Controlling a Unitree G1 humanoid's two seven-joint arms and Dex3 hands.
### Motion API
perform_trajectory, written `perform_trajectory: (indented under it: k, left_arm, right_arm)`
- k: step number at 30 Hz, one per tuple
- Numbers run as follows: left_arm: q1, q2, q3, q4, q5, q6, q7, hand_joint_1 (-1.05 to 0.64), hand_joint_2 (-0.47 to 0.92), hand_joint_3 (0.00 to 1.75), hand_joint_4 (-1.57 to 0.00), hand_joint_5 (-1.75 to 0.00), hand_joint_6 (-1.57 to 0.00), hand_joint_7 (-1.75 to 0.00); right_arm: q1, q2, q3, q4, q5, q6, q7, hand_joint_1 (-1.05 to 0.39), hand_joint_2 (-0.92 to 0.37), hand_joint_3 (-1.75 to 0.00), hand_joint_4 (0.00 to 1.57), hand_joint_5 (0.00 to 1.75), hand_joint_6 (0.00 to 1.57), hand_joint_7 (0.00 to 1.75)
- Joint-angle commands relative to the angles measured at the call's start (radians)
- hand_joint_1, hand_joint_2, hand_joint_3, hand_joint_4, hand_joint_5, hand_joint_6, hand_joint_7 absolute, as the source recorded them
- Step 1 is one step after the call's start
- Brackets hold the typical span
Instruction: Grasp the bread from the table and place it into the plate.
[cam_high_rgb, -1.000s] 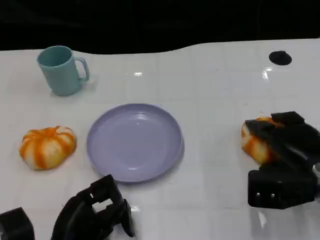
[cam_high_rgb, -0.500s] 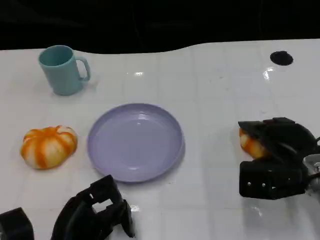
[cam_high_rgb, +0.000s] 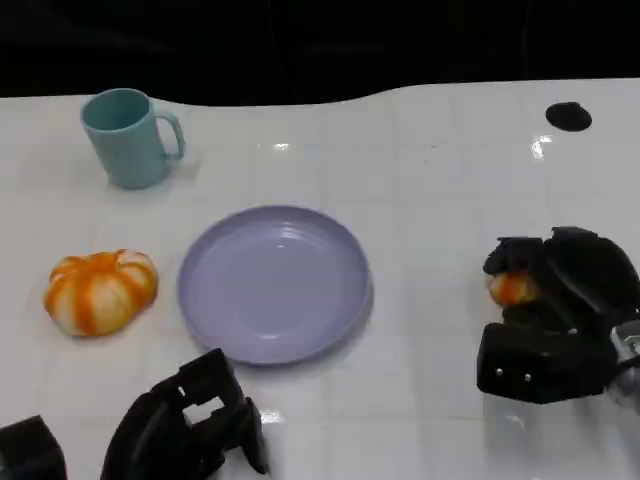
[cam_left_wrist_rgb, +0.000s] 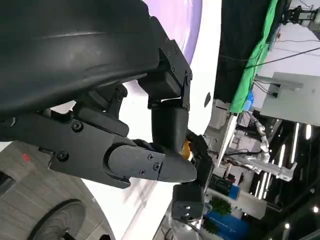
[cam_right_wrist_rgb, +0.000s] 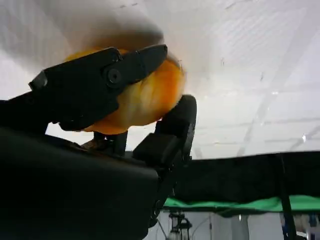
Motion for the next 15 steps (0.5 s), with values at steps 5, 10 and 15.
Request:
perform_trajectory:
  k: [5, 10, 15]
  left_arm:
    - [0.011, 0.014, 0.003, -0.011, -0.002, -0.001, 0.003, -0.66, 0.92, 0.21, -0.8, -1.75, -0.69, -1.59]
    - [0.01, 0.013, 0.002, -0.012, -0.002, 0.005, 0.007, -0.66, 0.92, 0.2, -0.8, -1.75, -0.7, -1.59]
    - [0.008, 0.012, 0.002, -0.008, 0.002, -0.003, 0.008, -0.66, 0.92, 0.19, -0.81, -1.75, -0.7, -1.6]
  right_arm:
    - [0.007, 0.011, -0.012, 0.003, 0.007, -0.048, -0.238, -0.11, -0.49, -0.95, 0.95, 1.75, 0.74, 1.74]
    - [0.017, 0.013, -0.041, -0.022, 0.047, -0.14, -0.257, -0.07, -0.45, -1.02, 0.96, 1.75, 0.72, 1.75]
    - [0.03, 0.023, -0.071, -0.073, 0.09, -0.204, -0.224, -0.03, -0.38, -1.16, 0.99, 1.75, 0.75, 1.74]
